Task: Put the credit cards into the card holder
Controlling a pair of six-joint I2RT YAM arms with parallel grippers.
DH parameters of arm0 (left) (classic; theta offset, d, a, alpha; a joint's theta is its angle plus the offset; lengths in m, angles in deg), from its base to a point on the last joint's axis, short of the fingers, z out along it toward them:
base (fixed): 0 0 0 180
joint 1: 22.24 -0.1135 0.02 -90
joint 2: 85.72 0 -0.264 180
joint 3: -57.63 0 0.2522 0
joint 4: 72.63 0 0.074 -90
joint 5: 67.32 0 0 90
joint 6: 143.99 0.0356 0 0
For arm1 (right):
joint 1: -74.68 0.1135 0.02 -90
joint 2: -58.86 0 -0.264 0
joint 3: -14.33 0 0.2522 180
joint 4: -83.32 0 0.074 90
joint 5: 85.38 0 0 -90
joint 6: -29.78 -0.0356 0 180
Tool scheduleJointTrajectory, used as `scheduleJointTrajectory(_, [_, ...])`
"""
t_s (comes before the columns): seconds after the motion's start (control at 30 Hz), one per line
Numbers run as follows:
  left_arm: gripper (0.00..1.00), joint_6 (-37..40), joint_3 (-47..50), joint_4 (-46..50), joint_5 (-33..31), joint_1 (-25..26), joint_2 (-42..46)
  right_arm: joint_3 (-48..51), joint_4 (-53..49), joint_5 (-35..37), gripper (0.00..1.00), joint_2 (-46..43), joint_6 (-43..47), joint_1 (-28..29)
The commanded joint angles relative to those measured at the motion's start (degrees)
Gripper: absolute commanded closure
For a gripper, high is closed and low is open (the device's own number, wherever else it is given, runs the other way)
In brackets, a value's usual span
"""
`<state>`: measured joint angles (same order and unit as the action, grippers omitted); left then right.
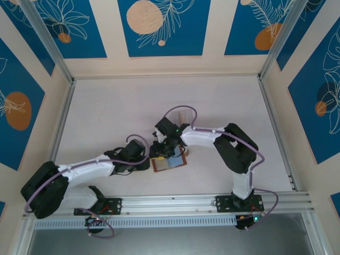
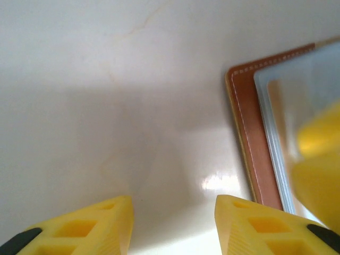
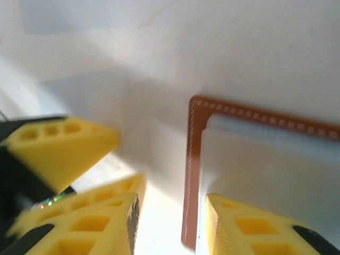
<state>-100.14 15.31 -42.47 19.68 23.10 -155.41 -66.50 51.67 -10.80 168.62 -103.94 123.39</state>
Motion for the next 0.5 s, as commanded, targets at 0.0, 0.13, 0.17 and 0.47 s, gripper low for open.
scheduleJointTrajectory(0.0, [0.53, 0.2, 0.5, 4.4, 0.8, 0.6, 3.7, 1.2, 3.9, -0.3, 0.61, 1.5, -3.1, -0.9])
scheduleJointTrajectory(0.13, [0.51, 1.5, -0.1, 2.6, 2.4, 0.9, 4.1, 2.5, 5.5, -1.6, 0.60, 1.5, -5.8, -2.6])
scheduleJointTrajectory(0.17, [0.50, 1.5, -0.1, 1.6, 2.8, 1.2, 3.8, 3.0, 6.4, -2.5, 0.60, 1.2, -6.4, -3.0])
scheduleJointTrajectory(0.47, [0.48, 2.0, -2.2, -4.2, 3.0, 2.8, -1.0, 2.0, 3.0, -5.1, 0.58, -4.3, -3.3, -4.5])
